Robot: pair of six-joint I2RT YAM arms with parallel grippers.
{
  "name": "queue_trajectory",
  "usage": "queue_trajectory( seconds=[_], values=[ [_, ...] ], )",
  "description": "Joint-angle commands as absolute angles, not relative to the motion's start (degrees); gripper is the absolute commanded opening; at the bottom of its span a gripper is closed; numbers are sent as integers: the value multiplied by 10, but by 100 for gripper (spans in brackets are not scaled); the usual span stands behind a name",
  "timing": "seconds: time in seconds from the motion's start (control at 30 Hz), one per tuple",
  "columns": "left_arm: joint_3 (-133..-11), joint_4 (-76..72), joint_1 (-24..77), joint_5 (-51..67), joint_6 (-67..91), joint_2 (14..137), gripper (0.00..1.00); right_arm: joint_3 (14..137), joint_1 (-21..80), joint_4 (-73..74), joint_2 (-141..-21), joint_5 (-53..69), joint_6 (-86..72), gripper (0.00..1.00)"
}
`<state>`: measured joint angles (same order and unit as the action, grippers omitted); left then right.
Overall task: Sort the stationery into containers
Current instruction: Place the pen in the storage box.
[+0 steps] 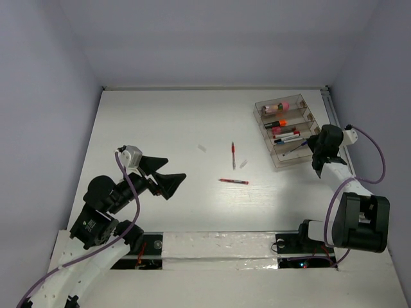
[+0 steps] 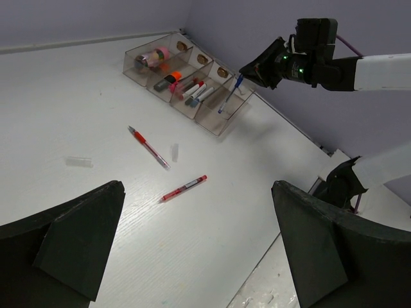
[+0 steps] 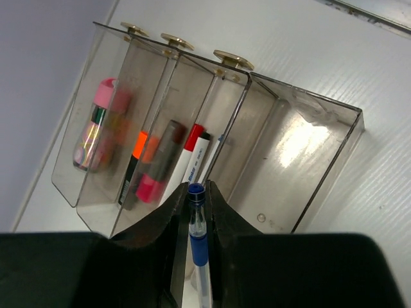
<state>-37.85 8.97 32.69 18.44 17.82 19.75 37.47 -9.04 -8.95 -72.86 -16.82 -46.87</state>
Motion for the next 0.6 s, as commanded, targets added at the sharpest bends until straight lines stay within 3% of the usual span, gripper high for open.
queue_trajectory(
  seconds=[0.0, 0.07, 0.1, 0.2, 0.4, 0.57],
  values=[
    [-374, 73, 335, 176, 173, 199, 99, 367, -94, -91, -717, -196, -484, 27],
    [-374, 73, 335, 176, 173, 203, 99, 359, -94, -89, -708, -197, -479, 42],
    [-374, 73, 335, 174, 172, 204, 99, 361, -94, -84, -701, -196, -476, 54],
    [-374, 73, 335, 172, 172, 209, 99, 370, -94, -71, -694, -190, -447, 68],
    [-375, 73, 335, 164, 171, 228, 99, 382, -81, -78, -650, -110, -385, 69],
    [-377, 73, 329, 159, 170, 247, 99, 445, 74, -3, -661, -106, -301, 67]
  ],
)
